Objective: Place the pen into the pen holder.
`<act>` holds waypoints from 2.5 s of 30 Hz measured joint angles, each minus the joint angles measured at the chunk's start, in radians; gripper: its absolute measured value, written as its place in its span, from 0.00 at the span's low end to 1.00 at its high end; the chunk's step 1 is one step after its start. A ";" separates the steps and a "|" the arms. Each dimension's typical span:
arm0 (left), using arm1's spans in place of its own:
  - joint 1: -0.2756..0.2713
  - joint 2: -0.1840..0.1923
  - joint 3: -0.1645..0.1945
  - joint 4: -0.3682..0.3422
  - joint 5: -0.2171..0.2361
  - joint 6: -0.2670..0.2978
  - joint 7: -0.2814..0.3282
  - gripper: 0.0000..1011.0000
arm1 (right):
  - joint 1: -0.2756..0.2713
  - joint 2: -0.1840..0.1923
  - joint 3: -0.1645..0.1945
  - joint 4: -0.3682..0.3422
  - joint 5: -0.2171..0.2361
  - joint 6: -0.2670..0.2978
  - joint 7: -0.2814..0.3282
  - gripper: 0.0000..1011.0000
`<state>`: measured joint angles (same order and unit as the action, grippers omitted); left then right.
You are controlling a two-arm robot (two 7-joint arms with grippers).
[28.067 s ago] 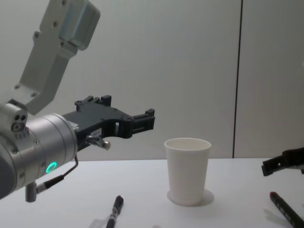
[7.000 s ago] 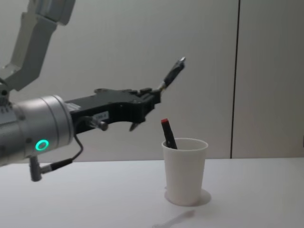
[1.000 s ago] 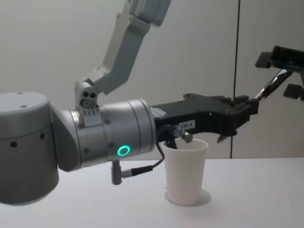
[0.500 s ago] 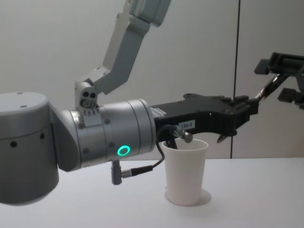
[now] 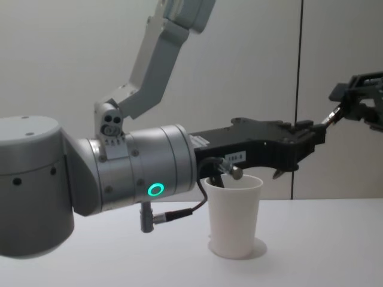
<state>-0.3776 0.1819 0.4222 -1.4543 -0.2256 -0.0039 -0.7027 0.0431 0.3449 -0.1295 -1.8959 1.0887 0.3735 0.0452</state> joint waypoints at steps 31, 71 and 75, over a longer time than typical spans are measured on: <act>0.000 0.000 0.000 0.000 0.000 0.000 0.000 0.15 | -0.005 0.012 -0.020 -0.004 0.013 -0.068 0.006 0.15; 0.000 0.000 0.000 0.000 0.000 0.000 0.000 0.99 | 0.063 0.077 -0.028 0.072 -0.186 -0.135 0.110 0.15; 0.000 0.000 0.000 0.000 0.000 0.000 0.000 0.99 | 0.099 0.085 -0.031 0.113 -0.243 -0.148 0.169 0.15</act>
<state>-0.3776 0.1819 0.4223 -1.4544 -0.2255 -0.0041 -0.7027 0.1418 0.4294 -0.1605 -1.7825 0.8452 0.2256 0.2138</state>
